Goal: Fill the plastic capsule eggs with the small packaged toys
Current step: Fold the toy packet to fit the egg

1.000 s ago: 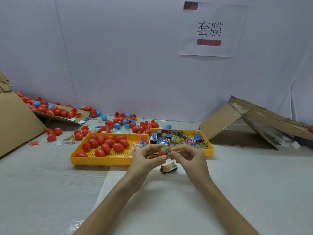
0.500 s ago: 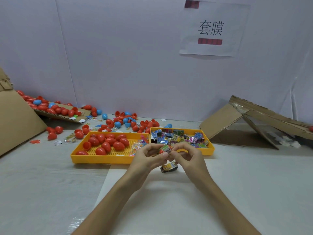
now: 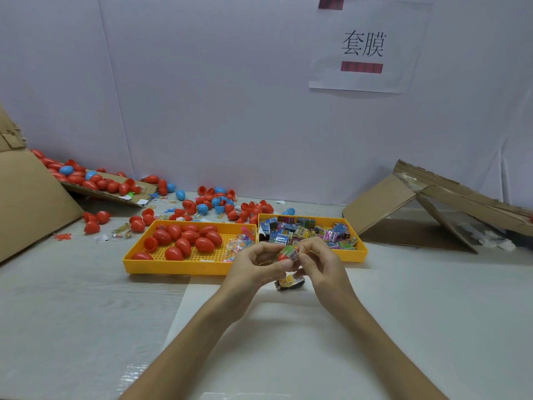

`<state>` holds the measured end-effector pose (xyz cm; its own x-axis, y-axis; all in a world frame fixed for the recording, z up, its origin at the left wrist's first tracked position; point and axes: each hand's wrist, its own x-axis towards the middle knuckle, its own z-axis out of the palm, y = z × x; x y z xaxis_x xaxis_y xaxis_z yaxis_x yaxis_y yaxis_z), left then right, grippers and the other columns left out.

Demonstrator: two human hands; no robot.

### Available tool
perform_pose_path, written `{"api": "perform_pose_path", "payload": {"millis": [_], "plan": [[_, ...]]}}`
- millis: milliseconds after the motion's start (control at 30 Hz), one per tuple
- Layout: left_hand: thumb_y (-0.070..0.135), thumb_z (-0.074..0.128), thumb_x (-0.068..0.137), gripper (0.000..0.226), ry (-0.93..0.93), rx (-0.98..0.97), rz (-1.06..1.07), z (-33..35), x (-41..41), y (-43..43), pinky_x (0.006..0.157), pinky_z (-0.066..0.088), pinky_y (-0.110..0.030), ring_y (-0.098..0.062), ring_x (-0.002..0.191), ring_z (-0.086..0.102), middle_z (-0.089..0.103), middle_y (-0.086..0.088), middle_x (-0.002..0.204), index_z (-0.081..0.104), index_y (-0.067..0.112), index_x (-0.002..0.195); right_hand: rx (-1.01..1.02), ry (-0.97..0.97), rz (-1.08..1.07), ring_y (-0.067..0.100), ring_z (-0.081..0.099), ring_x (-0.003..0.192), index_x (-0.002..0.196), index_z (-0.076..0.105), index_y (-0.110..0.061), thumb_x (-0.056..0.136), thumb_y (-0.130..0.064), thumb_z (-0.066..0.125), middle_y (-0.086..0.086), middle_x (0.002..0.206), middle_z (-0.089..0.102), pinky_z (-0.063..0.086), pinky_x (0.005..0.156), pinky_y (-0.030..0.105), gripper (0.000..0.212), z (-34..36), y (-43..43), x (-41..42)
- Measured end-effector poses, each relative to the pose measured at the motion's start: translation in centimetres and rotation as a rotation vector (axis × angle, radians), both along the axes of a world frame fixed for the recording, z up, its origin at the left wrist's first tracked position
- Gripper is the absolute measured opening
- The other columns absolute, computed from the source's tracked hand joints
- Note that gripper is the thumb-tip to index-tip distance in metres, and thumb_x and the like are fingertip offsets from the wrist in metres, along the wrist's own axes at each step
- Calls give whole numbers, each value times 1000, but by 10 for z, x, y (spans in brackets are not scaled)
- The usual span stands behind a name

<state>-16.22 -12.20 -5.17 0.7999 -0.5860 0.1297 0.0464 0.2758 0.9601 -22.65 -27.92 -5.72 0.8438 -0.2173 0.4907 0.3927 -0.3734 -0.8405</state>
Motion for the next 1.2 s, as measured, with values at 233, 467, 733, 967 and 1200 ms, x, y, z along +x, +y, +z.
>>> {"api": "perform_pose_path", "payload": {"millis": [233, 467, 733, 967, 1200], "plan": [[21, 85, 69, 47, -5, 6, -9, 1, 1, 1, 80, 60, -29, -28, 102, 73, 76, -8, 108, 70, 13, 113, 56, 25, 3, 18, 70, 78, 89, 59, -12, 99, -6, 56, 2, 93, 64, 59, 71, 39, 12, -2, -3, 1], [6, 82, 79, 37, -51, 52, 1, 1, 2, 2, 80, 59, -27, -18, 100, 73, 76, 3, 108, 75, 26, 109, 203, 65, 31, 24, 74, 77, 110, 70, -14, 88, -29, 70, 2, 96, 74, 57, 65, 28, 27, 4, -4, -1], [25, 80, 74, 31, 16, -39, -17, 4, 0, 2, 81, 58, -27, -22, 107, 72, 75, -3, 111, 79, 24, 105, 261, 48, 9, 24, 75, 85, 101, 75, -13, 81, -29, 74, 4, 95, 76, 59, 71, 27, 25, 5, -7, -1], [26, 77, 78, 33, 12, -46, -7, 3, 0, 0, 81, 58, -25, -22, 104, 73, 77, -6, 108, 76, 18, 110, 328, 70, 30, 27, 75, 86, 102, 75, -13, 81, -29, 74, 8, 96, 76, 60, 72, 28, 26, 4, -8, -1], [30, 81, 75, 39, -14, -27, 69, 1, -1, -1, 80, 59, -29, -22, 104, 73, 74, -4, 112, 74, 22, 113, 317, 126, 59, 27, 74, 93, 111, 75, -20, 91, -18, 71, 4, 105, 76, 58, 72, 27, 21, 2, -9, 3]]}}
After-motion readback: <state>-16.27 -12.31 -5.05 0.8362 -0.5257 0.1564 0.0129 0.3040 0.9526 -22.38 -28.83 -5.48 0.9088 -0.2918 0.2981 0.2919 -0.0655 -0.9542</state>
